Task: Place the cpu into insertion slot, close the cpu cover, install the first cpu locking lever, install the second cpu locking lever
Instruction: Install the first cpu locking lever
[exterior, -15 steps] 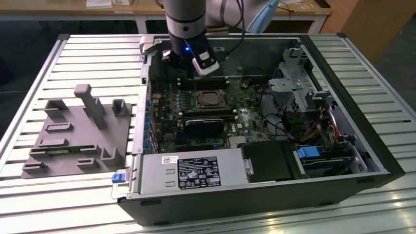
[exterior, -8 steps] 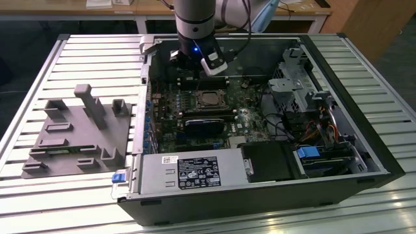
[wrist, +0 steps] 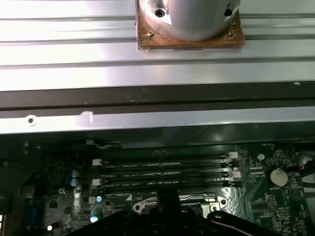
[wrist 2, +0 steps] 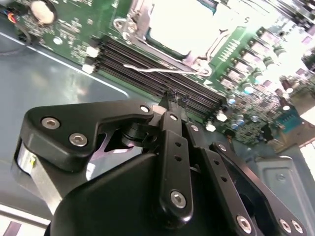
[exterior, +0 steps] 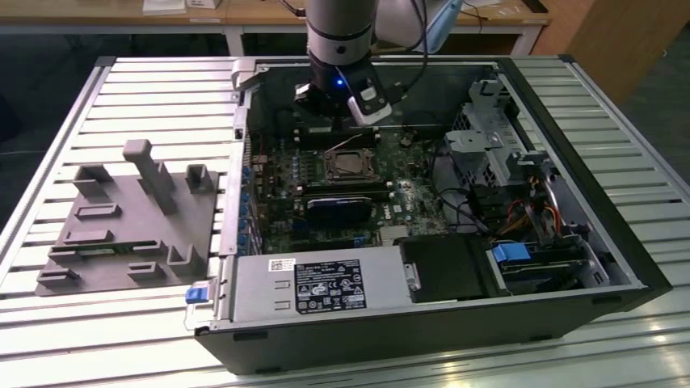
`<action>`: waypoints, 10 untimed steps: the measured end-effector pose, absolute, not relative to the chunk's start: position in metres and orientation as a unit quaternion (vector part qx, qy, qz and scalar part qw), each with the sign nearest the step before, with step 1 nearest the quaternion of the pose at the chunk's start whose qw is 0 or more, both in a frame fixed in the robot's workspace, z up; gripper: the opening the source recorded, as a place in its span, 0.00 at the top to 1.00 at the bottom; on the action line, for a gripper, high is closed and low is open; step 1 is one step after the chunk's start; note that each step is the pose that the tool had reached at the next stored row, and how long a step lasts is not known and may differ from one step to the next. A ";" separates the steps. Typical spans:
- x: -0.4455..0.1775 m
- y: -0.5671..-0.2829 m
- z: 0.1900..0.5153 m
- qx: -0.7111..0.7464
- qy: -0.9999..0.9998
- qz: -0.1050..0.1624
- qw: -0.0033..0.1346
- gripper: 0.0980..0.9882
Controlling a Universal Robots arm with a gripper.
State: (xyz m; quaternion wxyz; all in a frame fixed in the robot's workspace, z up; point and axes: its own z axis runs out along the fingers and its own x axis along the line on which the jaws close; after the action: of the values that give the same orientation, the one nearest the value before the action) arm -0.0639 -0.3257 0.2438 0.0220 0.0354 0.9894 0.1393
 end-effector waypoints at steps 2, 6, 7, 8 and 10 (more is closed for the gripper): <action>-0.060 -0.326 0.244 0.035 0.989 0.139 0.022 1.00; -0.056 -0.326 0.244 0.035 0.989 0.139 0.022 1.00; -0.056 -0.326 0.244 0.035 0.989 0.139 0.022 1.00; -0.056 -0.326 0.244 0.035 0.989 0.139 0.022 1.00; -0.056 -0.326 0.244 0.035 0.989 0.139 0.022 1.00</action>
State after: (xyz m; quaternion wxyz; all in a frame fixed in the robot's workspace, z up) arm -0.0558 -0.3257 0.2436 0.0221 0.0354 0.9894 0.1392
